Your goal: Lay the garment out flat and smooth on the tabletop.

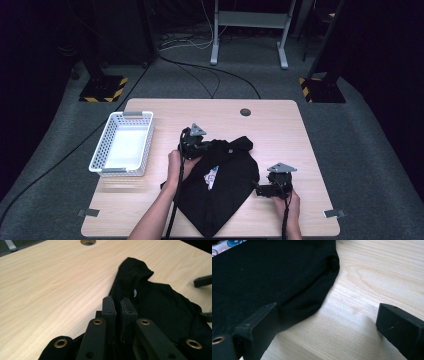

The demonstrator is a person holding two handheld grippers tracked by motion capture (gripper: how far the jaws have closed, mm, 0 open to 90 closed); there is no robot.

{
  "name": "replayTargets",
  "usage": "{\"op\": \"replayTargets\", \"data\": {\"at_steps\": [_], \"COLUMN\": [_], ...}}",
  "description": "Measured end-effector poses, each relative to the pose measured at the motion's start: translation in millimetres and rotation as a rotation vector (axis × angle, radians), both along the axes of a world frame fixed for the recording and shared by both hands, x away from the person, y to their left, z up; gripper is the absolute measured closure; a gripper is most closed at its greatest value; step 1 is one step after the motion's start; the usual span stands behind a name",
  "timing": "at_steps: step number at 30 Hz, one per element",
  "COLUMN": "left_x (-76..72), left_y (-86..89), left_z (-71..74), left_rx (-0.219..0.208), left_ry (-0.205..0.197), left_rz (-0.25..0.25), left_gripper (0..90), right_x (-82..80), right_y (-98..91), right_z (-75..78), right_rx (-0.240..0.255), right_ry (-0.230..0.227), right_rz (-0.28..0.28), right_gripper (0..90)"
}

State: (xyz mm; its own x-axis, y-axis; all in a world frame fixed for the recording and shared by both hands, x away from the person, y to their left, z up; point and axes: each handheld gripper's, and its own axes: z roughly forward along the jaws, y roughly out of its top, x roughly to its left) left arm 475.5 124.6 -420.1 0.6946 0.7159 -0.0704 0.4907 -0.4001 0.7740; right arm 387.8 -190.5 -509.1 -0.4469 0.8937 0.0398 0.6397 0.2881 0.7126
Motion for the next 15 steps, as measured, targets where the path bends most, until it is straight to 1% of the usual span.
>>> {"op": "replayTargets", "data": {"at_steps": [2,4,7,9,10,11,12,15], "left_x": [2.0,7.1,13.8,14.6,22.0,22.0,26.6,30.2], "left_y": [1.7,5.5,10.8,11.6,17.2,17.2,21.3,23.8], "left_z": [0.6,1.5,2.7,2.7,0.2,0.2,-0.4,0.4], "left_rx": [0.0,-0.013,-0.009,-0.006,-0.012,-0.012,-0.023,-0.024], "left_ry": [-0.001,0.012,0.008,0.003,0.019,0.019,0.033,0.033], "left_rz": [0.008,0.019,0.043,0.049,0.068,0.068,0.076,0.083], "left_gripper": [84.1,84.1,84.1,84.1,84.1,84.1,84.1,84.1], "right_x": [-0.1,-0.1,-0.1,-0.2,-0.2,-0.2,-0.3,-0.3], "right_y": [0.2,0.2,0.2,0.3,0.3,0.3,0.4,0.4], "right_z": [0.0,0.0,0.0,0.0,0.0,0.0,0.0,0.0], "right_rx": [-0.002,-0.002,-0.002,-0.004,-0.004,-0.004,-0.005,-0.005], "right_ry": [0.0,0.0,0.0,-0.001,-0.001,-0.001,-0.002,-0.002], "right_rz": [-0.001,-0.001,-0.001,-0.002,-0.002,-0.002,-0.002,-0.002], "right_gripper": [4.5,4.5,4.5,4.6,4.6,4.6,4.7,4.7]}}
